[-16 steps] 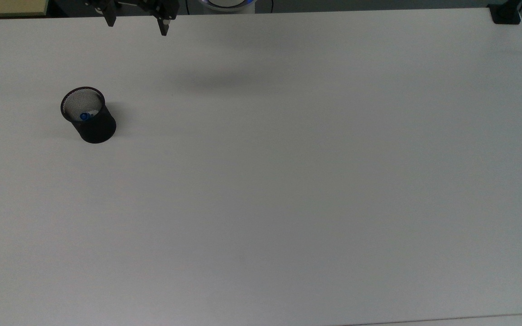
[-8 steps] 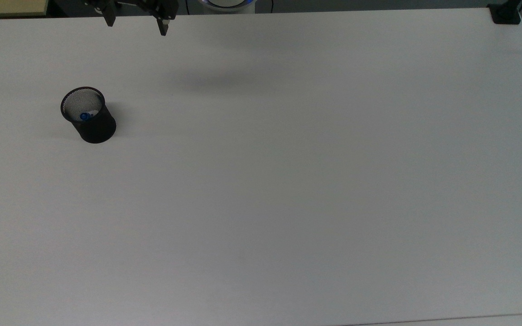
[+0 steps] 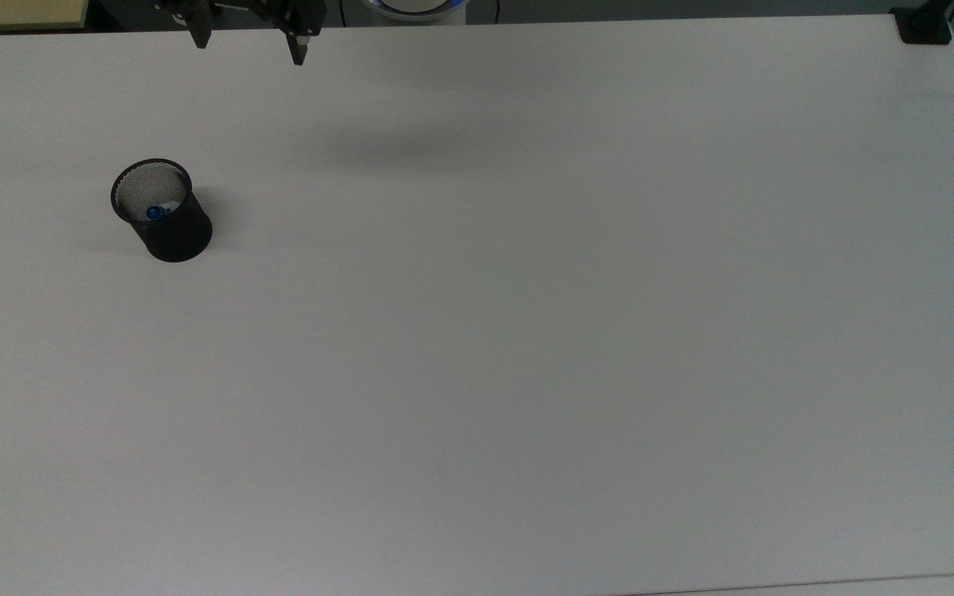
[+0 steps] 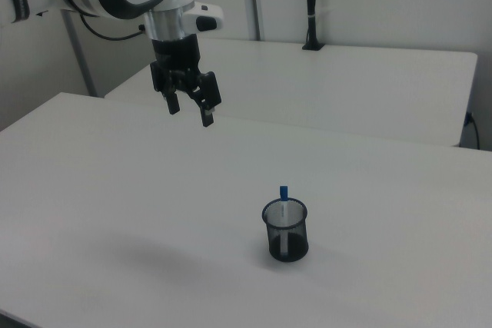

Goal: Remove the marker

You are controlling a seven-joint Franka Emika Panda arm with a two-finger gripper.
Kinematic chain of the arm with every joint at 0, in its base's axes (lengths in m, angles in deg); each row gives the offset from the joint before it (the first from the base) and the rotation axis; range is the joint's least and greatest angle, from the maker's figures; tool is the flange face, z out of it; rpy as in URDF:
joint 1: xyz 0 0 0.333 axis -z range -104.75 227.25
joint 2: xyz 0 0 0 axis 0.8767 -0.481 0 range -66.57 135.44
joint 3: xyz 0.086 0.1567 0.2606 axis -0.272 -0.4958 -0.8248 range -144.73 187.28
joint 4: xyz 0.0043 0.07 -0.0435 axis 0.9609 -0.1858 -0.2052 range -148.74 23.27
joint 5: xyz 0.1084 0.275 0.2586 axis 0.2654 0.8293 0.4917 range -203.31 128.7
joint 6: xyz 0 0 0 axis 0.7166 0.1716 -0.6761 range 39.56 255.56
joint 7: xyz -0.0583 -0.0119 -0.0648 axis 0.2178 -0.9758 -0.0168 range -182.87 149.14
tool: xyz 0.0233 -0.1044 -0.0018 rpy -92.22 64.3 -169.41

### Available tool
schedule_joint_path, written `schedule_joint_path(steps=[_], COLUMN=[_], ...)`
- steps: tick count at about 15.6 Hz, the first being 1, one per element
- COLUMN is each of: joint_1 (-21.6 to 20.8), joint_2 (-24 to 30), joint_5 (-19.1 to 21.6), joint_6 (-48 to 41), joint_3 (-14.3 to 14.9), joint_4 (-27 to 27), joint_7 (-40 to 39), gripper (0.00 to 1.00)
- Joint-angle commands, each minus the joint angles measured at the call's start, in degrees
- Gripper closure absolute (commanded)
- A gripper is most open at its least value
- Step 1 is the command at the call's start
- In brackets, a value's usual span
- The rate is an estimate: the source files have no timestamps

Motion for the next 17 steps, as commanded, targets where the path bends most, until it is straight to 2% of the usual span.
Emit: schedule_joint_path(steps=[1, 11, 14, 17], joint_1=[-0.2, -0.6, 0.1, 4.1], joint_2=[0.2, -1.7, -3.4, -8.2], joint_5=[-0.7, -0.7, -0.7, -2.0], joint_6=[-2.0, -0.7, 5.7, 12.9], joint_3=[0.3, -0.2, 0.4, 0.5], joint_4=[0.8, 0.5, -0.5, 0.1], joint_7=[-0.2, -0.4, 0.1, -3.2], gripper=[0.00, 0.00, 0.00, 0.00])
